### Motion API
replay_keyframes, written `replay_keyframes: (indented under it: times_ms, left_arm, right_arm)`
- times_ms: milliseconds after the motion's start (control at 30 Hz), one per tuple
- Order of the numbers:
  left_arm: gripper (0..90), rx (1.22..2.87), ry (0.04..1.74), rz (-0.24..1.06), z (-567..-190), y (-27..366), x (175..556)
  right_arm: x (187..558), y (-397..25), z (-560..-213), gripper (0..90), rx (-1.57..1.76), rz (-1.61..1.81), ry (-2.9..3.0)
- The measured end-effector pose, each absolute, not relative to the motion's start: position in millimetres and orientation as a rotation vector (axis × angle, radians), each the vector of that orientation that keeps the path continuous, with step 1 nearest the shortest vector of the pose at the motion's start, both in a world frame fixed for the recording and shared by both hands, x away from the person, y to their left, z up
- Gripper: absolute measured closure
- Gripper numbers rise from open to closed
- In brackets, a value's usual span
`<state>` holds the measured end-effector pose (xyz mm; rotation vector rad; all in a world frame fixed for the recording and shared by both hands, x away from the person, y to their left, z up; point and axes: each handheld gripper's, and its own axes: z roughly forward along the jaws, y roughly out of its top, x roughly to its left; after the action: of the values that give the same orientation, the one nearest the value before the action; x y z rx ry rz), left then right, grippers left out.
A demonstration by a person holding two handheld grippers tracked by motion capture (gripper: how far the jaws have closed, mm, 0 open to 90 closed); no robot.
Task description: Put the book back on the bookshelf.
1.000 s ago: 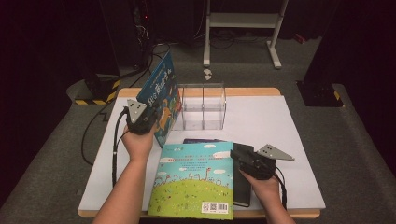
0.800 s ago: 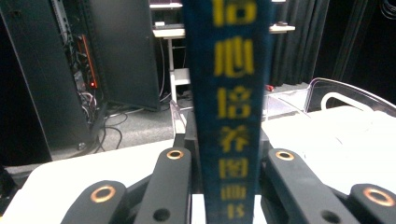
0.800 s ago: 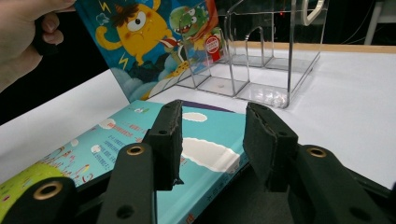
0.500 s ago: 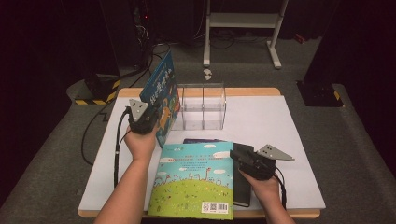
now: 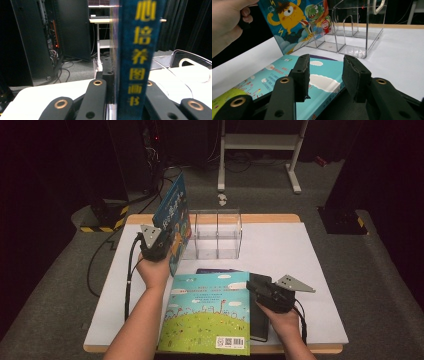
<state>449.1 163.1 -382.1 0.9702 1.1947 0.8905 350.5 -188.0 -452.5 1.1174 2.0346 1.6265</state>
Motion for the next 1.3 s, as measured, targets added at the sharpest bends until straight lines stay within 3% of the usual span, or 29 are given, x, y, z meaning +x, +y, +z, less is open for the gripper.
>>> replay_keyframes:
  times_ms: [767, 1300]
  left_arm:
    - [81.6, 0.934, 1.244, 0.917, -381.4, 160.1, 450.1]
    - [69.9, 0.979, 1.244, 0.841, -391.1, 165.6, 448.3]
  right_arm:
    - [350.1, -187.2, -453.1, 56.9, 1.117, 1.627, 2.039]
    - [350.7, -186.0, -453.9, 55.5, 1.122, 1.623, 2.048]
